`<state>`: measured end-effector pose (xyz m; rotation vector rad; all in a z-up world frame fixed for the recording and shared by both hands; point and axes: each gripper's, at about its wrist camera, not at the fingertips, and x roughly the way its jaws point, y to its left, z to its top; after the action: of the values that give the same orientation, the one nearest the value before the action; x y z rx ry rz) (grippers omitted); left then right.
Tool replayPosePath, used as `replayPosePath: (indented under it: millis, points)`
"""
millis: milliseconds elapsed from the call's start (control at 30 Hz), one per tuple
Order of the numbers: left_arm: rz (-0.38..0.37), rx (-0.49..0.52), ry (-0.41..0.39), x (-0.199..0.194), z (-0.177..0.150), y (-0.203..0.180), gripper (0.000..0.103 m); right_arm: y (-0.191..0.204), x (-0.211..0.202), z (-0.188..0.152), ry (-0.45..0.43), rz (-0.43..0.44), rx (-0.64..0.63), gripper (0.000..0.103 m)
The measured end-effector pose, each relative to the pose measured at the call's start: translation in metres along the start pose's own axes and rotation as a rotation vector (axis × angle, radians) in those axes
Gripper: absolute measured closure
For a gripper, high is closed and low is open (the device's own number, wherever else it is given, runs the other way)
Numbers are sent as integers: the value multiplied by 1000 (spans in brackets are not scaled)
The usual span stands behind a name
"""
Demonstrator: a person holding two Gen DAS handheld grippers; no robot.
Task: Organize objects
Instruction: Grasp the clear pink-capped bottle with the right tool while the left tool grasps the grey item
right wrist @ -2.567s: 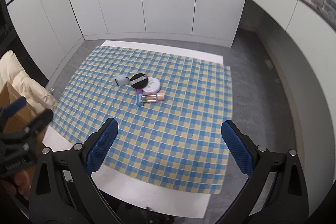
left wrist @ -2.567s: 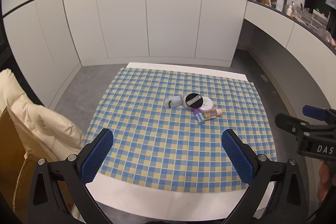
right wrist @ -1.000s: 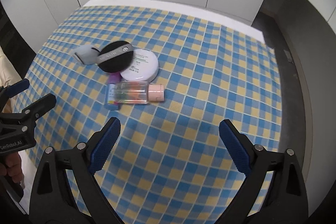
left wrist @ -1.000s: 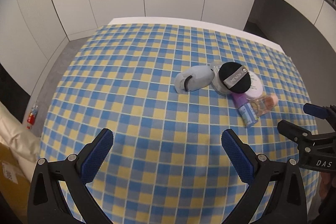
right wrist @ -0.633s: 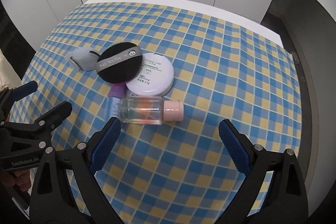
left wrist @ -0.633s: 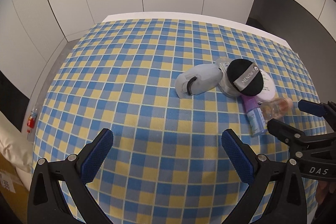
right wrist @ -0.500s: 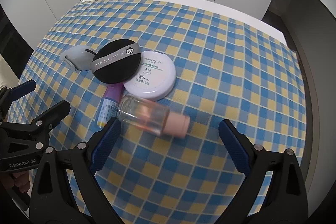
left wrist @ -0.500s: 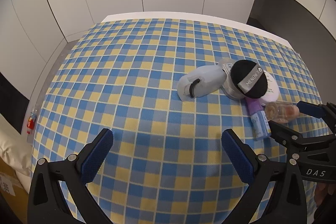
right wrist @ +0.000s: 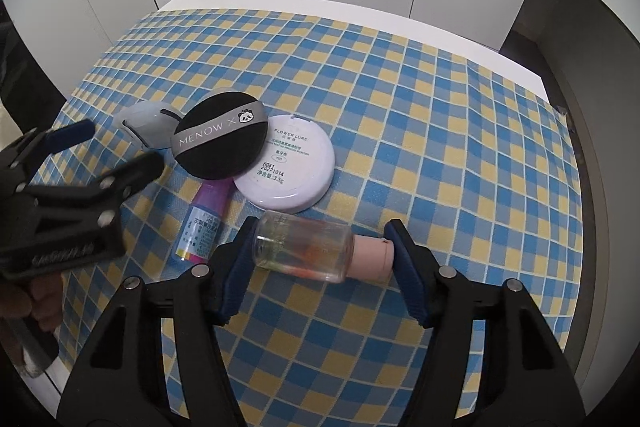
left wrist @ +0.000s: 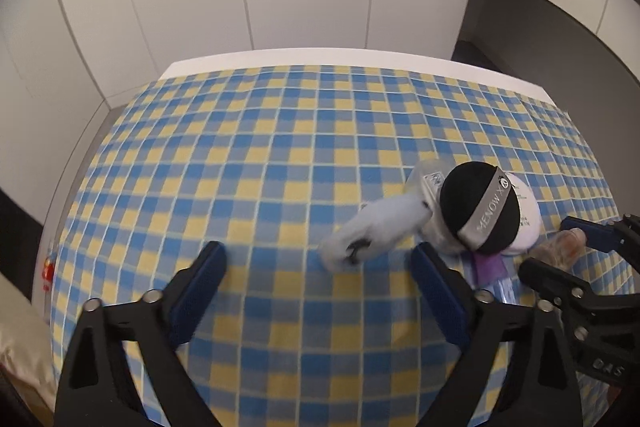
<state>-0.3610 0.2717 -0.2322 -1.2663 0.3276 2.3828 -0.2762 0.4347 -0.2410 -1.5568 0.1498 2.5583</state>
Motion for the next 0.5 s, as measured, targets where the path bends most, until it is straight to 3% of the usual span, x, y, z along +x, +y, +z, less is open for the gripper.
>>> replayPosePath:
  millis: [33,133,200,233,333,500]
  points:
    - [-20,4,-7,3,3,-1,21,-1,0,0,-1,-3,7,37]
    - [-35,18,-21,6,11,-5,41,-2,1,0,1,-6,20,37]
    - [-59,36,-21,5,15,-9,76,-1,1,-1,3,-7,21,37]
    - [-86,41,-13,4,16,-11,86,-1,0,-2,3,-10,23,37]
    - [-129,34,17,2,18,-15,86,0,-1,-3,8,-6,39,37]
    - [-93,19,47,-13,5,-18,86,0,-8,-4,6,-4,66,38]
